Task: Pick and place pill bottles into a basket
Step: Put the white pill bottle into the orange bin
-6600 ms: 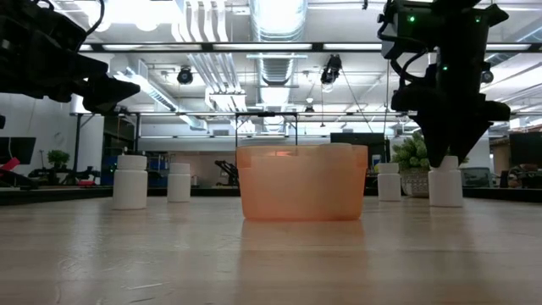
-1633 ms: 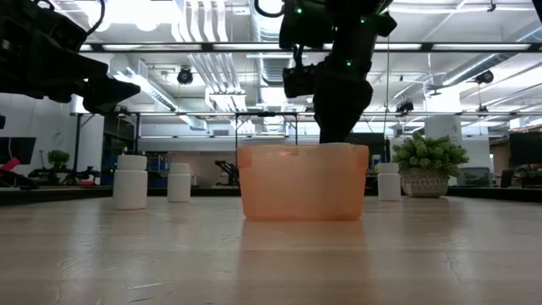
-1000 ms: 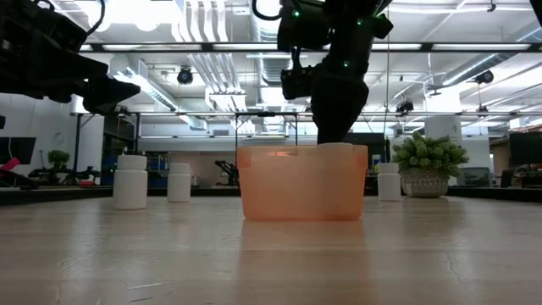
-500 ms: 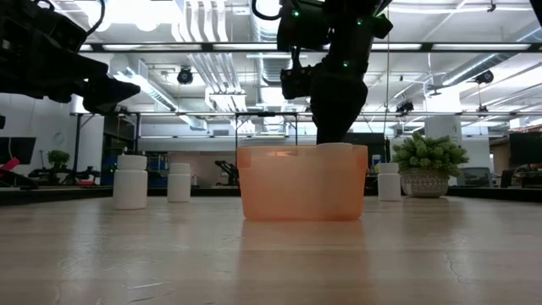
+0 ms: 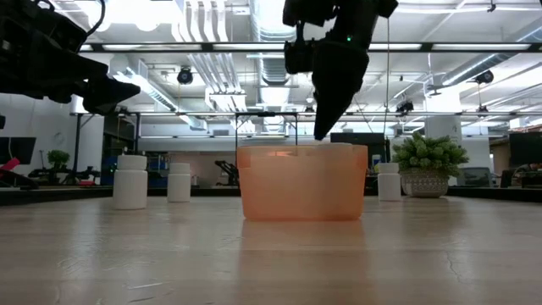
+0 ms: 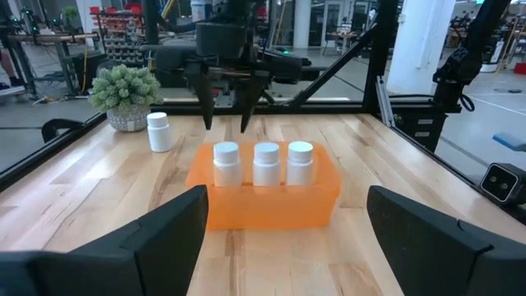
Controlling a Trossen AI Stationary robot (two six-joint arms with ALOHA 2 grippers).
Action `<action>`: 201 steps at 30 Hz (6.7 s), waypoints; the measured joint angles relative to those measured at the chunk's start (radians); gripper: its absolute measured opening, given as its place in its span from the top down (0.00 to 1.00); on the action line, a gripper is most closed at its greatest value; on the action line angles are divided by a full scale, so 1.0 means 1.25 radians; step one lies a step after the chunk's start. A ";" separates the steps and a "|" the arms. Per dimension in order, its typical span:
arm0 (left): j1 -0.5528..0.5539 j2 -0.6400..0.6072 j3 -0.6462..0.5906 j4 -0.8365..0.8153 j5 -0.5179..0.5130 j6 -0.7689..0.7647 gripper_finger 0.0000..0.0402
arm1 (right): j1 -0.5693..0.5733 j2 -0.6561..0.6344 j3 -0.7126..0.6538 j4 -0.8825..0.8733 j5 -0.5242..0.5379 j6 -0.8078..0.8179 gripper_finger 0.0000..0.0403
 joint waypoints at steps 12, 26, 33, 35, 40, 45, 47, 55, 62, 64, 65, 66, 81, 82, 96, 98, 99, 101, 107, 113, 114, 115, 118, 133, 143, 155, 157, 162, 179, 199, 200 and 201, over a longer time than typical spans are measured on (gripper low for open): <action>0.000 0.000 0.000 0.001 0.000 0.000 0.22 | -0.004 -0.048 0.044 -0.098 0.001 -0.048 0.46; 0.000 0.000 0.000 0.000 0.000 0.000 0.22 | -0.104 -0.104 0.046 -0.262 0.087 0.235 0.46; 0.000 0.000 0.000 0.000 0.000 0.000 0.22 | -0.179 -0.104 0.046 -0.289 0.088 0.254 0.46; 0.000 0.000 0.000 0.000 0.000 0.000 0.22 | -0.200 -0.104 0.046 -0.289 0.088 0.255 0.47; 0.000 0.000 0.000 0.000 0.000 0.000 0.22 | -0.249 -0.104 0.046 -0.298 0.085 0.254 0.47; 0.000 -0.001 0.000 0.000 0.000 0.000 0.22 | -0.294 -0.104 0.046 -0.346 0.084 0.251 0.47; 0.000 0.000 0.000 0.000 0.000 0.000 0.22 | -0.309 -0.104 0.046 -0.356 0.081 0.243 0.47; 0.000 0.000 0.000 0.000 0.000 0.000 0.22 | -0.349 -0.104 0.036 -0.358 0.055 0.230 0.47; 0.000 0.001 0.000 0.000 0.000 0.000 0.22 | -0.356 -0.104 0.001 -0.341 0.047 0.221 0.47; 0.000 0.001 0.000 0.000 0.000 0.000 0.22 | -0.360 -0.103 -0.012 -0.327 0.040 0.203 0.47; 0.000 0.001 0.000 0.001 0.000 0.000 0.22 | -0.361 -0.103 -0.018 -0.321 0.040 0.195 0.47; 0.000 0.001 0.000 0.001 0.000 0.000 0.22 | -0.363 -0.103 -0.023 -0.313 0.040 0.193 0.47; 0.000 -0.001 0.000 0.000 0.000 0.000 0.22 | -0.384 -0.103 -0.097 -0.237 0.036 0.176 0.47; 0.000 -0.001 0.000 0.001 0.000 0.000 0.22 | -0.384 -0.103 -0.103 -0.225 0.033 0.172 0.47; 0.000 0.000 0.000 0.000 0.000 0.000 0.22 | -0.387 -0.103 -0.175 -0.154 0.001 0.155 0.47; 0.000 -0.001 0.000 0.000 0.000 0.000 0.22 | -0.389 -0.105 -0.184 -0.147 0.004 0.155 0.47; 0.000 -0.001 0.000 0.000 0.000 0.000 0.22 | -0.392 -0.106 -0.189 -0.142 0.005 0.154 0.47; 0.000 0.000 0.000 0.000 0.000 0.000 0.22 | -0.394 -0.107 -0.199 -0.124 0.006 0.152 0.47; 0.000 -0.001 0.000 0.000 0.000 0.000 0.22 | -0.401 -0.105 -0.226 -0.085 -0.002 0.146 0.47; 0.000 0.000 0.000 0.001 0.000 0.000 0.22 | -0.404 -0.103 -0.238 -0.085 0.000 0.143 0.47; 0.000 0.001 0.000 0.000 0.000 0.000 0.22 | -0.404 -0.103 -0.239 -0.085 0.000 0.143 0.47; 0.000 0.001 0.000 0.000 0.000 0.000 0.22 | -0.405 -0.103 -0.238 -0.084 0.000 0.141 0.47; 0.000 0.000 0.000 0.000 0.000 0.000 0.22 | -0.406 -0.103 -0.233 -0.082 0.001 0.129 0.47; 0.000 0.000 0.000 0.000 0.000 0.000 0.22 | -0.404 -0.103 -0.213 -0.006 -0.016 -0.165 0.47; 0.000 0.001 0.000 0.000 0.000 0.000 0.22 | -0.405 -0.103 -0.215 0.041 -0.042 -0.249 0.47; 0.000 0.000 0.000 0.000 0.000 0.000 0.22 | -0.405 -0.103 -0.272 0.124 -0.069 -0.281 0.47; 0.000 0.000 0.000 0.000 0.000 0.000 0.22 | -0.405 -0.103 -0.290 0.149 -0.079 -0.287 0.47; 0.000 0.000 0.000 0.000 0.000 0.000 0.22 | -0.406 -0.060 -0.321 0.199 -0.109 -0.294 0.47; 0.000 -0.001 0.000 0.000 0.000 0.000 0.22 | -0.420 0.005 -0.278 0.244 -0.110 -0.295 0.64; 0.000 0.000 0.000 0.000 0.000 0.000 0.22 | -0.344 -0.242 -0.431 0.301 -0.005 -0.248 0.64; 0.000 -0.001 0.000 0.000 0.000 0.000 0.22 | -0.328 -0.259 -0.446 0.317 0.025 -0.245 0.64; 0.000 -0.001 0.000 0.000 0.000 0.000 0.22 | -0.311 -0.276 -0.462 0.336 0.055 -0.241 0.64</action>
